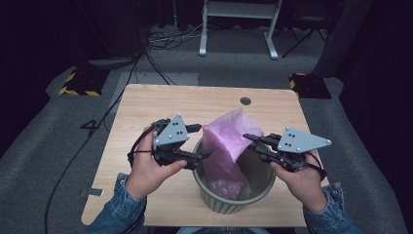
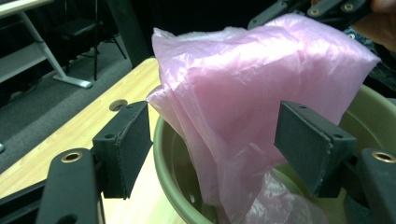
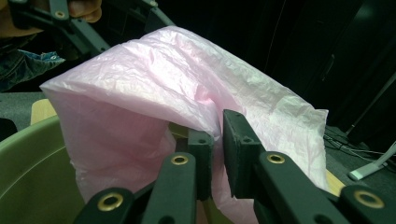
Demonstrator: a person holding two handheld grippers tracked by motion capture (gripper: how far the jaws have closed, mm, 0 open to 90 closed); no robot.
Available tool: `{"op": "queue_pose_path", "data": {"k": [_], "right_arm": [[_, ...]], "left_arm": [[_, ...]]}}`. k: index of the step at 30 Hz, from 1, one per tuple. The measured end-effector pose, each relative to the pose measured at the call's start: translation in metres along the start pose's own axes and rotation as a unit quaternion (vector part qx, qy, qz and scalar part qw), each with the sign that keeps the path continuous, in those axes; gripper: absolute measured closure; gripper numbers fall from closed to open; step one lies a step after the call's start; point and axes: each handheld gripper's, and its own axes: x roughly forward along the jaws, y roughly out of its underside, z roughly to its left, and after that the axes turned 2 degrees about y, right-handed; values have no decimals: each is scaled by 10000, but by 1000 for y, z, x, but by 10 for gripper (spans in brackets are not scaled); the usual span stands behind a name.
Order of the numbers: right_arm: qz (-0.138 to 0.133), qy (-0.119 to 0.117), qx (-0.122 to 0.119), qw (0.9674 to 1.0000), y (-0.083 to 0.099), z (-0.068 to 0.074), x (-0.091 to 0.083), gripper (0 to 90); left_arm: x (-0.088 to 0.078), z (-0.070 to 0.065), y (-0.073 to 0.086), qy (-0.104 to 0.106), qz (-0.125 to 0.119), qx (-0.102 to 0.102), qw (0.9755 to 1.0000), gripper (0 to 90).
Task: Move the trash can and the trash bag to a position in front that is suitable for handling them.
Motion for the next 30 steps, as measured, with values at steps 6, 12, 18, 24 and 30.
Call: {"op": "queue_pose_path", "data": {"k": [6, 12, 18, 24, 30], "right_arm": [[45, 24, -45, 10000, 1, -1, -2, 829], [60, -70, -115, 9999, -1, 3, 3, 830], [-21, -72, -119, 9999, -6, 4, 2, 829], [-88, -107, -91, 9999, -6, 6, 2, 821], [-148, -365, -361, 9986, -6, 13, 4, 827]], "left_arm": [[-7, 3, -4, -167, -67, 0, 9998, 271], [-2, 0, -10, 83, -9, 148, 9999, 375], [13, -4, 1, 586, 549, 379, 9961, 756], [26, -9, 9, 753, 893, 393, 9924, 795], [27, -8, 11, 641, 730, 55, 9953, 479]]}}
